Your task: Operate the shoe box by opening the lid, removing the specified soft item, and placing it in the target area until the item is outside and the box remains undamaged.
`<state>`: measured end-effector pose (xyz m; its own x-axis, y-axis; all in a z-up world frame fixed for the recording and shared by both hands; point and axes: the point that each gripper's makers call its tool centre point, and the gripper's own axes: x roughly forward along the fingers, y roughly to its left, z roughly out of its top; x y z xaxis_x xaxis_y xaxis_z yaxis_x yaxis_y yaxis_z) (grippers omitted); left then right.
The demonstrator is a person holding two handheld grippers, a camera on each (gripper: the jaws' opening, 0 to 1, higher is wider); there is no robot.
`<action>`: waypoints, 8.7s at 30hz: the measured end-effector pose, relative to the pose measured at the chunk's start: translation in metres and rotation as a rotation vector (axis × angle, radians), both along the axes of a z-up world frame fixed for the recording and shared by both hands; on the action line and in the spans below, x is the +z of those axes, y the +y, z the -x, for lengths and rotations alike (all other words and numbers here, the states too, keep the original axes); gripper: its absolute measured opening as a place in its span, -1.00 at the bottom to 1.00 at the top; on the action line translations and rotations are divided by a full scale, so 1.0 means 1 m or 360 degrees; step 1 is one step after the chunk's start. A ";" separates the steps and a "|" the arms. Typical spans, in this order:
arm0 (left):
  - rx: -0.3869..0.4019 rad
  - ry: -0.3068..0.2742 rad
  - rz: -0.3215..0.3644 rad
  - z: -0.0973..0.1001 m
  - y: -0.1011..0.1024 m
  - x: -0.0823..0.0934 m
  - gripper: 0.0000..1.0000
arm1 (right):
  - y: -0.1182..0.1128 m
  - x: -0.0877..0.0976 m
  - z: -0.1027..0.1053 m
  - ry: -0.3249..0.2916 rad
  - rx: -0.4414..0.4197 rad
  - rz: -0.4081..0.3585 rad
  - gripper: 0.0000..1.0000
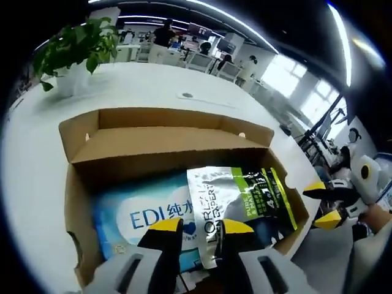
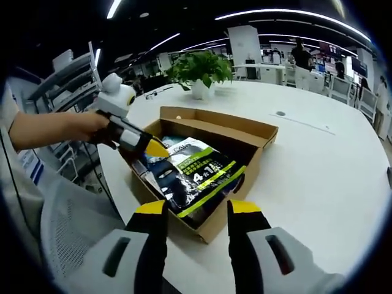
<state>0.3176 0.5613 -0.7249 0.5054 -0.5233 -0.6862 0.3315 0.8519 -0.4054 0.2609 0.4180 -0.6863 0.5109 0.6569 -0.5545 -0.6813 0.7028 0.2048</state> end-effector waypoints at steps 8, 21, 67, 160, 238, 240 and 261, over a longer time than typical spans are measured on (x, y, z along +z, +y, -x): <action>0.0114 0.0165 0.0271 0.000 -0.007 -0.002 -0.69 | 0.002 0.000 0.002 0.0025 -0.0017 -0.0037 -0.29; 0.0107 0.0171 0.0398 0.013 -0.013 0.007 -1.00 | 0.003 -0.002 0.002 0.0057 -0.0026 -0.0043 -0.29; 0.0255 0.0054 0.0418 0.014 0.037 0.017 -1.00 | 0.060 -0.037 -0.019 0.0372 0.0120 0.0103 -0.40; -0.0359 -0.0041 0.0236 -0.017 -0.137 0.047 -1.00 | -0.114 0.010 -0.057 0.0316 -0.0618 -0.0133 -1.00; -0.1339 0.0062 -0.1072 -0.058 -0.227 -0.057 -0.99 | -0.189 -0.083 -0.120 0.0413 -0.0851 -0.0136 -1.00; -0.1361 0.0048 -0.1098 -0.059 -0.226 -0.060 -0.99 | -0.188 -0.086 -0.122 0.0422 -0.0850 -0.0138 -1.00; -0.1633 -0.0284 -0.1326 -0.063 -0.215 -0.036 -0.79 | -0.186 -0.103 -0.119 0.0461 -0.0900 -0.0107 -1.00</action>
